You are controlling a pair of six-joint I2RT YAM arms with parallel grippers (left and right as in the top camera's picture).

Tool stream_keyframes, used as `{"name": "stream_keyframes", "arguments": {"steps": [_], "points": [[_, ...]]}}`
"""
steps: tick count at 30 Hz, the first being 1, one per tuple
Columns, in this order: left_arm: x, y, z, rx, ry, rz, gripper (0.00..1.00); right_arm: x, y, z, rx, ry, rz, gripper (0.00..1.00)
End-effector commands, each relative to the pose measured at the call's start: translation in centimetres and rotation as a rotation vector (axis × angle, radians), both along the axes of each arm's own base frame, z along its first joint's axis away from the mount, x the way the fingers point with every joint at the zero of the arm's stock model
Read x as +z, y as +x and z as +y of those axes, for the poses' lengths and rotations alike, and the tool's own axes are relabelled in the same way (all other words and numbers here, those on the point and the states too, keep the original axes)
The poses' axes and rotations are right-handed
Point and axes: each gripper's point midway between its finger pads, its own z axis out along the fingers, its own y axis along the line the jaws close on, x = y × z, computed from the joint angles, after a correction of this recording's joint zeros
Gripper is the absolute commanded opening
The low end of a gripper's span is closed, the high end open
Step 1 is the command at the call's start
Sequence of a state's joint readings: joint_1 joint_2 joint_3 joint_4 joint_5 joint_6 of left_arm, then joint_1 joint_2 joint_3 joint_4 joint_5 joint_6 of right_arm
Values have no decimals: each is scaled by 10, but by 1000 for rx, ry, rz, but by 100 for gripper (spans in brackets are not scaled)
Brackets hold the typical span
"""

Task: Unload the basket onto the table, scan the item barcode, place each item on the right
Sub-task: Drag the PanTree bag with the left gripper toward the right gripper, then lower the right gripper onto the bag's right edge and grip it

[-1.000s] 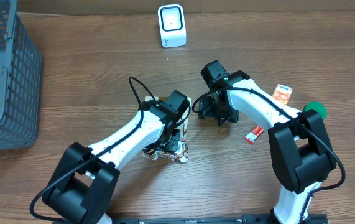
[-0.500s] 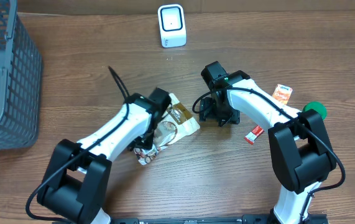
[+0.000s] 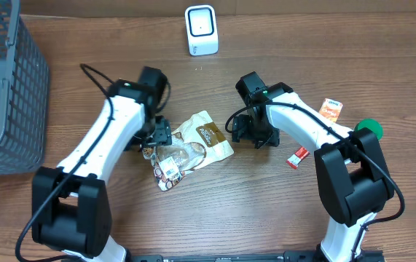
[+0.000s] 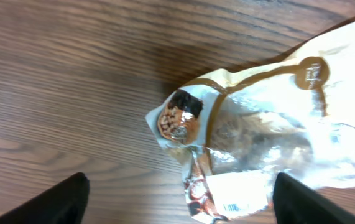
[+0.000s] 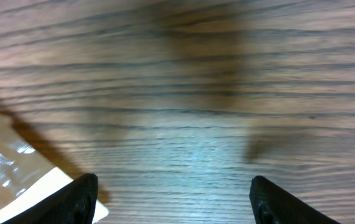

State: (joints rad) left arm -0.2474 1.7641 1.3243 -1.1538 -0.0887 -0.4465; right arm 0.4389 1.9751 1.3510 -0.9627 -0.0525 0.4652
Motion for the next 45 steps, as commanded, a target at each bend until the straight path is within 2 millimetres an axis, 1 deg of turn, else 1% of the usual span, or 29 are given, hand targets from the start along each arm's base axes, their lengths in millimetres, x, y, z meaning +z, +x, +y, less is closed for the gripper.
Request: {"name": "stream_keyframes", "arguments": {"steps": [1,2,4,7,10,11,15,19,23,24,27,29,32,38,40,42,45], "points": [[2,0,-16,6,-175,37,88,9,-1,26,138,152,-9,79],[2,0,-16,5,-189,39,88,12,0,36,194,208,-21,79],[1,-1,-14,14,-194,44,89,17,3,48,254,275,-44,80],[-5,-6,-13,23,-191,56,89,26,10,53,258,292,-63,80],[-21,-13,-13,27,-189,70,89,36,16,61,285,302,-93,80],[-33,-19,-14,36,-191,78,89,41,17,68,343,310,-114,80],[-51,-27,-15,50,-207,84,85,42,8,84,463,313,-133,84],[-65,-28,-15,47,-212,60,83,41,0,103,570,311,-167,87],[-70,-29,-14,46,-208,54,81,37,5,110,608,246,-227,87],[-70,-28,-13,42,-203,52,79,37,6,115,619,244,-249,88],[-71,-28,-13,41,-203,48,78,36,7,124,635,253,-268,88],[-71,-28,-12,41,-199,48,78,32,6,128,642,254,-266,88],[-71,-28,-12,41,-200,48,79,20,4,128,644,247,-241,88],[-71,-27,-12,41,-200,48,79,-14,-3,126,644,224,-166,88],[-71,-28,-12,40,-200,48,79,-25,-5,125,620,220,-136,88],[-71,-28,-12,38,-200,48,79,-30,-7,125,592,224,-115,88],[-71,-28,-12,38,-200,48,79,-29,-16,127,524,254,-65,87]]}}
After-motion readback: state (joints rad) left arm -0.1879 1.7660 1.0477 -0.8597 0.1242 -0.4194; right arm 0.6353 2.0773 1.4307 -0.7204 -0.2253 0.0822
